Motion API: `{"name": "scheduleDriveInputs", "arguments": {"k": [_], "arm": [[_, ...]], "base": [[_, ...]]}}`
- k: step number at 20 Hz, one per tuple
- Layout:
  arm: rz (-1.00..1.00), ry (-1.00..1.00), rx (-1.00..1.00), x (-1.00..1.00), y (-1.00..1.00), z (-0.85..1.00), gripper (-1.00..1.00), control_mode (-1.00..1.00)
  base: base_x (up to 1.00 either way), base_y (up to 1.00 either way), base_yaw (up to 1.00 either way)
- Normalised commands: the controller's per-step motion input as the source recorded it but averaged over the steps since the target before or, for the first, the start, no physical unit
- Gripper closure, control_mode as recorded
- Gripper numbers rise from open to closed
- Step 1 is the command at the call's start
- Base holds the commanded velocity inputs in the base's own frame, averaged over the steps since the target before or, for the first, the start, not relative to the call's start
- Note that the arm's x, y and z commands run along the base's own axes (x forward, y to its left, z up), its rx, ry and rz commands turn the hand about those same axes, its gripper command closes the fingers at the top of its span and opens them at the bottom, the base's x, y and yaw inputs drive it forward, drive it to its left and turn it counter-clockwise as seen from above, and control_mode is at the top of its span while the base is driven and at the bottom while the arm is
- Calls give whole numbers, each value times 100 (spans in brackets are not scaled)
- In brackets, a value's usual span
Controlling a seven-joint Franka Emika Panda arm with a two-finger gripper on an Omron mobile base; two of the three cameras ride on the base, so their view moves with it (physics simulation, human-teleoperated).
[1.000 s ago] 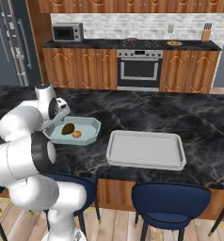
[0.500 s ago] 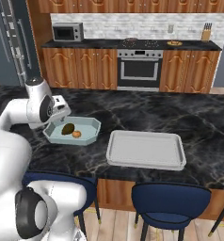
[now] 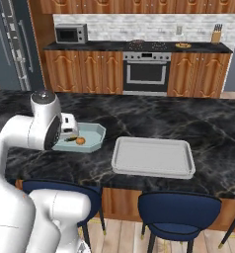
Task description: Place the cold items (avocado and tangerine) from the fridge in one tupperware on the dining counter. Place the warm items (kebab skewer and hot dog) in the stove area in another tupperware.
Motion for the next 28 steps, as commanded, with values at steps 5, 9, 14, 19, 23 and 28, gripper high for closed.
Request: {"name": "scheduleDriveInputs", "arguments": {"k": [5, 9, 14, 19, 23, 28], "arm": [[-27, -1, 5, -95, -21, 19, -100, -100], [-5, 0, 0, -51, 0, -7, -100, -100], [0, 0, -2, -2, 3, -2, -100, 100], [0, 0, 0, 0, 0, 0, -100, 100], [0, 0, 0, 0, 0, 0, -100, 100], [0, 0, 0, 0, 0, 0, -100, 100]], "base": [[0, 0, 0], [0, 0, 0], [-5, -10, -2], [-39, -74, -28], [-51, -94, -33], [-51, -98, -36]]}}
